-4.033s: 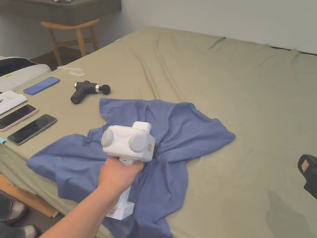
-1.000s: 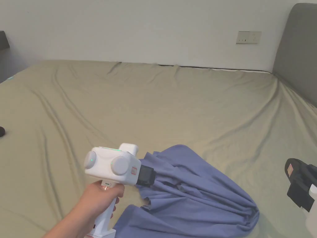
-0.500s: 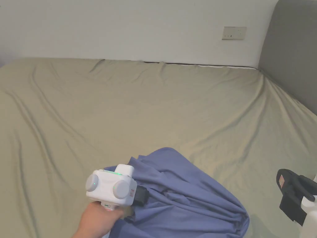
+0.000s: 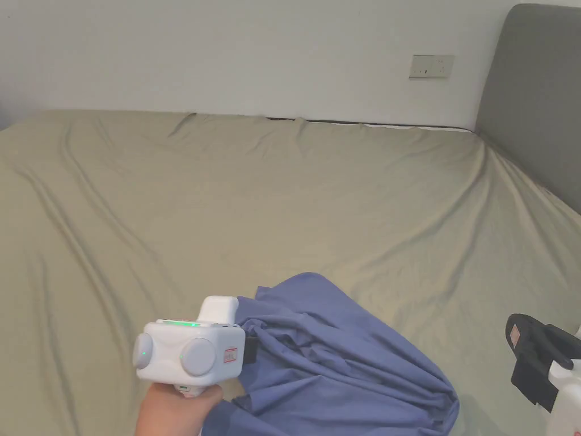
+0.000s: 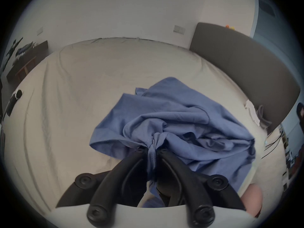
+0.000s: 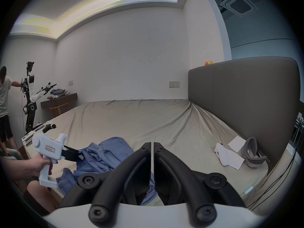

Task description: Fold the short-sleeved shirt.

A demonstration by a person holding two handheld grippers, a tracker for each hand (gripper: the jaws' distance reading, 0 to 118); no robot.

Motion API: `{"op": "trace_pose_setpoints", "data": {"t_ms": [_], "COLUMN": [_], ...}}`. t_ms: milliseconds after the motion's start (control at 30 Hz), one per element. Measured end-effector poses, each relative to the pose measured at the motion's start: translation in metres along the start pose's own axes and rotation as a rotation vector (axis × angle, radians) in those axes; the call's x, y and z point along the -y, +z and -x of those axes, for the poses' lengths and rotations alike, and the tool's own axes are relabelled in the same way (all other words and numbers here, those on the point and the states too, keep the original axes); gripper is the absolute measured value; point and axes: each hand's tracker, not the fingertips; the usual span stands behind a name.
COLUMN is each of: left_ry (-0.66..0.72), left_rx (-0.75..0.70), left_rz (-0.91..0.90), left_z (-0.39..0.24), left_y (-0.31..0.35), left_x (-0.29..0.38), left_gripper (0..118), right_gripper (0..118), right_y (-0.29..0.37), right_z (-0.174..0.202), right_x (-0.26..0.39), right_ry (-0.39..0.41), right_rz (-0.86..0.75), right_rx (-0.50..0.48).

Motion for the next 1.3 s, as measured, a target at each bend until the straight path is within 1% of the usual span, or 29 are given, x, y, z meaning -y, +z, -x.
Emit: {"op": "trace_pose_setpoints", "data": {"t_ms": [67, 167, 200, 233, 267, 300, 333, 367, 400, 433, 467, 500, 533, 567, 600, 667, 733, 767, 800, 867, 900, 933, 967, 1000, 1133, 1167, 1233, 1300], "left_ry": [-0.002, 0.099, 0.112, 0.094, 0.066, 0.018, -0.005, -0.010, -0.001, 0.016, 0.037, 0.045, 0.045, 0.044, 0.040, 0.033, 0.031, 0.029, 0.026, 0.021, 0.019, 0.019, 0.022, 0.026, 0.065, 0.067, 0.070, 0.070], "left_rx": [-0.006, 0.043, 0.066, 0.055, 0.048, 0.032, 0.022, 0.023, 0.028, 0.038, 0.052, 0.055, 0.053, 0.051, 0.048, 0.043, 0.042, 0.043, 0.043, 0.040, 0.039, 0.035, 0.034, 0.036, 0.042, 0.040, 0.020, 0.025], "left_rz": [-0.024, -0.068, -0.060, -0.057, -0.054, -0.057, -0.063, -0.065, -0.066, -0.066, -0.055, -0.052, -0.054, -0.054, -0.060, -0.058, -0.054, -0.051, -0.047, -0.038, -0.034, -0.029, -0.023, -0.021, -0.040, -0.047, -0.087, -0.120], "left_z": [0.006, 0.016, 0.017, 0.016, 0.014, 0.011, 0.010, 0.009, 0.010, 0.011, 0.013, 0.015, 0.016, 0.016, 0.017, 0.019, 0.021, 0.022, 0.022, 0.022, 0.023, 0.023, 0.024, 0.024, 0.027, 0.028, 0.028, 0.029], "left_y": [0.011, 0.031, 0.036, 0.039, 0.041, 0.043, 0.046, 0.048, 0.049, 0.048, 0.048, 0.048, 0.049, 0.050, 0.052, 0.053, 0.054, 0.054, 0.053, 0.049, 0.046, 0.044, 0.042, 0.041, 0.045, 0.048, 0.060, 0.074], "left_x": [-0.001, -0.001, -0.001, 0.000, 0.000, -0.001, 0.000, 0.001, 0.001, 0.001, 0.001, 0.001, 0.002, 0.002, 0.003, 0.004, 0.006, 0.006, 0.007, 0.009, 0.011, 0.012, 0.013, 0.014, 0.012, 0.009, 0.002, -0.007], "left_gripper": [7, 7, 7, 7, 7, 7, 7, 7, 7, 7, 7, 7, 7, 7, 7, 7, 7, 7, 7, 7, 7, 7, 7, 7, 7, 7, 7, 7], "right_gripper": [5, 5, 5, 5, 9, 26, 57, 106, 118, 118, 118, 118, 118, 118, 118, 115, 105, 94, 86, 75, 63, 33, 4, 4, 4, 4, 4, 4], "right_y": [0.000, -0.008, -0.015, -0.025, -0.037, -0.055, -0.074, -0.096, -0.120, -0.146, -0.160, -0.178, -0.193, -0.205, -0.217, -0.237, -0.249, -0.250, -0.250, -0.246, -0.245, -0.243, -0.240, -0.234, -0.228, -0.224, -0.213, -0.198], "right_z": [0.000, 0.003, 0.003, 0.002, 0.000, -0.003, -0.006, -0.008, -0.007, -0.006, -0.009, -0.007, -0.006, -0.004, -0.004, -0.008, -0.013, -0.015, -0.017, -0.019, -0.018, -0.018, -0.018, -0.012, -0.003, -0.004, -0.007, -0.006], "right_x": [-0.001, -0.013, -0.020, -0.028, -0.034, -0.039, -0.042, -0.043, -0.041, -0.035, -0.024, -0.019, -0.008, 0.006, 0.018, 0.037, 0.062, 0.066, 0.069, 0.076, 0.071, 0.066, 0.061, 0.061, 0.051, 0.047, 0.035, 0.020], "right_ry": [-0.007, 0.020, 0.030, 0.020, -0.011, -0.040, -0.058, -0.042, -0.016, 0.020, 0.043, 0.062, 0.083, 0.084, 0.076, 0.026, -0.010, -0.018, -0.016, -0.016, -0.017, -0.005, -0.016, -0.038, 0.000, -0.008, -0.068, -0.093], "right_rz": [0.005, 0.004, 0.006, 0.024, 0.042, 0.070, 0.114, 0.197, 0.316, 0.441, 0.511, 0.559, 0.627, 0.648, 0.678, 0.745, 0.817, 0.809, 0.805, 0.791, 0.779, 0.761, 0.705, 0.668, 0.646, 0.621, 0.561, 0.501], "right_rx": [-0.012, -0.037, -0.047, -0.074, -0.107, -0.121, -0.141, -0.155, -0.166, -0.161, -0.170, -0.221, -0.218, -0.189, -0.166, -0.151, -0.159, -0.155, -0.150, -0.143, -0.138, -0.112, -0.122, -0.117, -0.134, -0.136, -0.145, -0.156]}}
